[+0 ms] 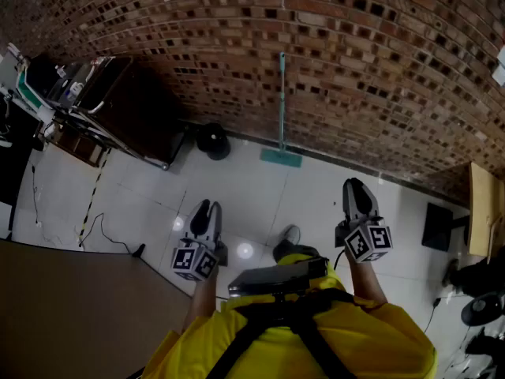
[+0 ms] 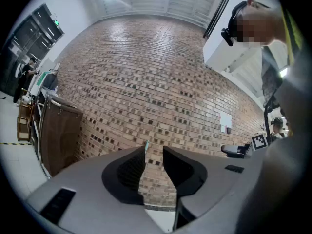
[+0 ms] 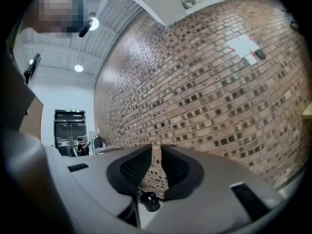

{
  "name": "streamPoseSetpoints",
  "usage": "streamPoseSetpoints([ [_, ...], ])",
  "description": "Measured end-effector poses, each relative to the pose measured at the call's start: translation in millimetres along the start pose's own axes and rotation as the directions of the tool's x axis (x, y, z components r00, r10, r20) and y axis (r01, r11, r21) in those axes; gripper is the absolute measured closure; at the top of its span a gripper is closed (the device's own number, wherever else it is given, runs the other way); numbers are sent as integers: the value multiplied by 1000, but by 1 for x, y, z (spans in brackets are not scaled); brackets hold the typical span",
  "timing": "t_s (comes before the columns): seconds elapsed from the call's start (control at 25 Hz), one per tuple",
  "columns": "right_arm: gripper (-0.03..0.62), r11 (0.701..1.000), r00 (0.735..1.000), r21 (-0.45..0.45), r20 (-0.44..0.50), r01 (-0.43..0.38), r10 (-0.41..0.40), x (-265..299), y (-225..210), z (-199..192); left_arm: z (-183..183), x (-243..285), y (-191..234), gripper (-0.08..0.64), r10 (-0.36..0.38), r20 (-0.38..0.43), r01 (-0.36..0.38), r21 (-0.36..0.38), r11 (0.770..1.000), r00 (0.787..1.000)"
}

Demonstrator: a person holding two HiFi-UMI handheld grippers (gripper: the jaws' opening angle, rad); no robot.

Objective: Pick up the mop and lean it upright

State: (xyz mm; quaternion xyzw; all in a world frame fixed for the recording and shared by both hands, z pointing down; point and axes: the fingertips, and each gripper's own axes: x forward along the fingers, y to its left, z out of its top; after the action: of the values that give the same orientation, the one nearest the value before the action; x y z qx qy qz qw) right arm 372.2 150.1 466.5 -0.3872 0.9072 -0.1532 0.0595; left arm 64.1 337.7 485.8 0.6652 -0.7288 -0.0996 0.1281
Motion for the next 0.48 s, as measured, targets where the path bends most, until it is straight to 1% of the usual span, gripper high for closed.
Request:
streamPoseSetpoints([
  [0.04, 491, 1000, 1000, -25, -17, -12, 11, 25, -1, 9, 9, 21, -2, 454, -19, -6, 19, 9, 1000, 1000],
  [0.08, 465, 998, 999, -50, -31, -25, 23, 52, -2, 18, 19, 43, -4, 454, -37, -10, 37, 23, 999, 999],
  [0.16, 465, 995, 998, -88, -40, -47, 44, 109, -6, 35, 38, 92, 1, 454, -57, -9, 58, 76, 995, 998],
  [0.2, 465, 995, 998, -91, -40, -49, 46, 137, -9, 39, 46, 115, 10, 454, -51, -8, 51, 95, 994, 999],
  [0.24, 465, 996, 998, -85, -46, -41, 37, 162, -14, 37, 49, 135, 20, 454, -36, -12, 37, 94, 995, 999],
  [0.36, 465, 996, 997, -89, -78, 15, -22, 218, -33, 21, 43, 176, 41, 456, 1, -33, 0, 24, 1000, 999],
  [0.4, 465, 995, 996, -93, -79, 32, -39, 235, -39, 17, 38, 191, 45, 456, -3, -43, 4, 14, 1000, 999],
  [0.48, 465, 994, 994, -92, -78, 66, -73, 269, -49, 10, 26, 224, 54, 456, -34, -83, 34, 7, 999, 996],
])
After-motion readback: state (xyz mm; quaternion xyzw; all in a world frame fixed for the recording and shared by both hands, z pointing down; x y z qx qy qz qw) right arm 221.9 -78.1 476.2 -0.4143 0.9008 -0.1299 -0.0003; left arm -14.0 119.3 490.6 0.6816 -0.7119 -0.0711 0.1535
